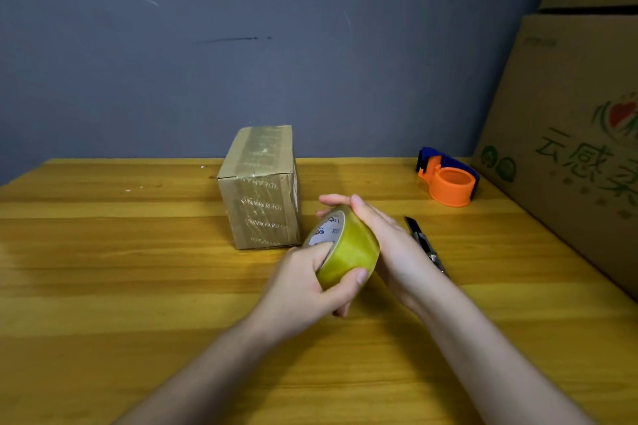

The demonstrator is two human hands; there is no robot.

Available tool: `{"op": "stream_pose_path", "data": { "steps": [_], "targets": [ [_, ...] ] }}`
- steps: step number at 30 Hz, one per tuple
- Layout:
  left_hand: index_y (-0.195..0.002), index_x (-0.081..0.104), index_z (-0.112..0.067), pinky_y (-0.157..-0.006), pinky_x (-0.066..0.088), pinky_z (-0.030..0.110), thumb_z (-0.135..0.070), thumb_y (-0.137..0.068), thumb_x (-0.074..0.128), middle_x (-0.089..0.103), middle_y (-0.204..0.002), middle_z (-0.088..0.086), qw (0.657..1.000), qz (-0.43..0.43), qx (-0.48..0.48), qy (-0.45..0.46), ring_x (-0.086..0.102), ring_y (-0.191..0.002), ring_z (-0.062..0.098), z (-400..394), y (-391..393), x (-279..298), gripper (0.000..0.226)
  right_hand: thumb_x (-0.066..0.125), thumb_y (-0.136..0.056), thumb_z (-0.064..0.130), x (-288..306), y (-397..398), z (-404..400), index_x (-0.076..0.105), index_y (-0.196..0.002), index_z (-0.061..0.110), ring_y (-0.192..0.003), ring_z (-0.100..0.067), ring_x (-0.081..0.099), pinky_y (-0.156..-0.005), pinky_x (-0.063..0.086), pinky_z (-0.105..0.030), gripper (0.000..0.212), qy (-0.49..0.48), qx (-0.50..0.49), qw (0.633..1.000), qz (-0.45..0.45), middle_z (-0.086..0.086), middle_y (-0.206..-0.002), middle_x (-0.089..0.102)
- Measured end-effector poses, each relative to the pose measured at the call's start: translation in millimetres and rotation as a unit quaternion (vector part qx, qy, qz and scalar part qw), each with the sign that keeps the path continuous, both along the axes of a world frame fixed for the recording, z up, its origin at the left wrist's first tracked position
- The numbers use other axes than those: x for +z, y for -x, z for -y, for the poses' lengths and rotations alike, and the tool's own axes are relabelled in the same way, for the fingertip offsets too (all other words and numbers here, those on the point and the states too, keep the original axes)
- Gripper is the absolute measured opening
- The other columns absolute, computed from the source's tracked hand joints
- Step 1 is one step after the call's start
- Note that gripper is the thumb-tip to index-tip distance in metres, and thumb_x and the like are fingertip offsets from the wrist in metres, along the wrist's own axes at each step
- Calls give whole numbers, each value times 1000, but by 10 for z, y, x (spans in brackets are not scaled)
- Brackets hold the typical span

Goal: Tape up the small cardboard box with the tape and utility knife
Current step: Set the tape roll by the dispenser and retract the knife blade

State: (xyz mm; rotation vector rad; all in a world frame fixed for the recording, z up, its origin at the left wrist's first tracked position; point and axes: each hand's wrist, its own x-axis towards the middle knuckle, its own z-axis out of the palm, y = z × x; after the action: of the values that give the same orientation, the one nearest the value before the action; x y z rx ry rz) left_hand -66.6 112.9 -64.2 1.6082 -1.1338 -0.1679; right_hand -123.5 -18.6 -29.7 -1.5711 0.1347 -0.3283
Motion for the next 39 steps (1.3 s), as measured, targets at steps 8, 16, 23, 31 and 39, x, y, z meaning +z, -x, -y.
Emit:
{"op": "stream_pose_path", "data": {
  "steps": [8,16,23,31,39],
  "targets": [
    [-65,49,-26,-67,52,28,-58,-77,52,67,-56,-6,956,216,118,-160,63,-61,6,186,-75,280,34,38,-101,26,36,-169,234,70,-102,19,-102,-18,66,-92,51,-32,33,55,-114,992,-3,2,-106,72],
    [-80,44,-17,-59,35,29,-51,-89,43,51,-66,-2,844,437,168,-261,63,-78,26,601,-269,544,36,56,-92,30,151,-393,533,64,-96,19,-88,-32,66,-69,50,-36,14,417,-400,815,-44,-5,-95,72],
    [-114,53,-11,-68,43,32,-46,-90,44,69,-106,10,819,472,171,-280,65,-95,31,925,-472,584,43,40,-99,28,232,-450,537,67,-93,16,-98,-33,61,-85,46,-38,30,279,-350,892,-64,-11,-101,69],
    [-133,40,-5,-85,46,40,-38,-96,39,67,-113,15,777,513,166,-325,64,-99,34,1206,-745,459,50,46,-96,23,232,-648,682,60,-113,6,-93,-20,58,-75,48,-29,27,-42,-223,969,-98,-4,-94,63],
    [-127,50,-20,-110,18,40,-21,-92,43,59,-129,2,869,309,241,-301,45,-126,24,1520,-938,190,36,44,-91,13,33,-1059,995,63,-108,1,-99,-26,57,-90,47,-37,28,68,-275,947,-154,-6,-107,61]
  ]
}}
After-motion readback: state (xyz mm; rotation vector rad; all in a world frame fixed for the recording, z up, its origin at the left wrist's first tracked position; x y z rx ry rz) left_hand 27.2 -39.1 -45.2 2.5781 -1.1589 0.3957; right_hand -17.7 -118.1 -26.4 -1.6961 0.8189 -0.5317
